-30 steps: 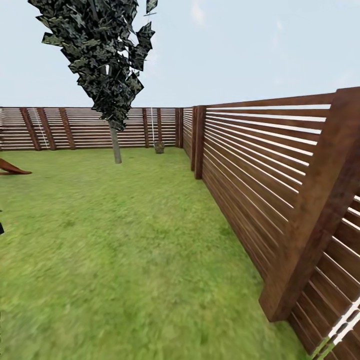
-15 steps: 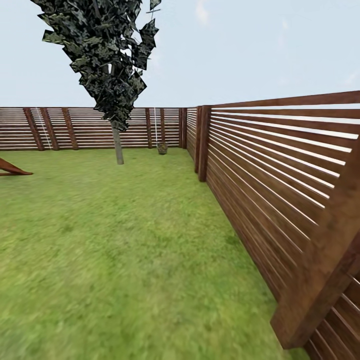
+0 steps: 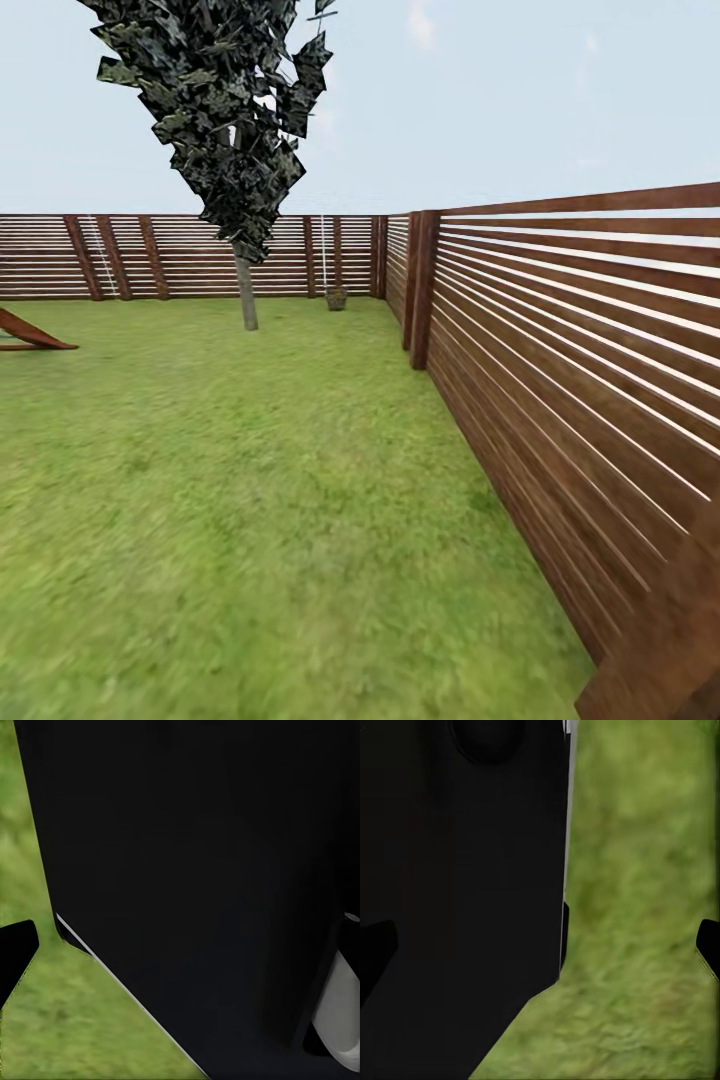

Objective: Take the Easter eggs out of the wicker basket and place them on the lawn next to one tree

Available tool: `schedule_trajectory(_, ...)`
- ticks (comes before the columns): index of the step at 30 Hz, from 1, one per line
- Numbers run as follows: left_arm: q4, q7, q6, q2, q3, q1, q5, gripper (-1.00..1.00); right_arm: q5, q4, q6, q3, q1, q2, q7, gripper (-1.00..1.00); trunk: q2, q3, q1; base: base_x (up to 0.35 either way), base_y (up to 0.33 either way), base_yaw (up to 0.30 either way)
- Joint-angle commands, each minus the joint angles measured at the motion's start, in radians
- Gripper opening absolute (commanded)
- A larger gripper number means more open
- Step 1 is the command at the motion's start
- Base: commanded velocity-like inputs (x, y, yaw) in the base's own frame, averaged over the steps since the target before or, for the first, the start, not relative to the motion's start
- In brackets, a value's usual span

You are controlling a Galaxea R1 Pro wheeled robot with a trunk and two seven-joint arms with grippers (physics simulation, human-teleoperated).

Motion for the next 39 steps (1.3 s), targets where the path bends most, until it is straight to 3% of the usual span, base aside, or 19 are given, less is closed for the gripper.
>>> schedule_trajectory(1,-0.002,0.0,0.0,0.0,0.0,0.001,0.0,1.0,0.001,0.0,-0.001,0.0,0.0,0.0,0.0,1.0,0.0,-0.001,0.001,0.339,0.0,0.021)
schedule_trajectory(39,-0.002,0.0,0.0,0.0,-0.001,0.001,0.0,1.0,0.001,0.0,0.0,0.0,0.0,0.0,-0.001,1.0,0.0,-0.001,0.001,0.339,0.0,0.001)
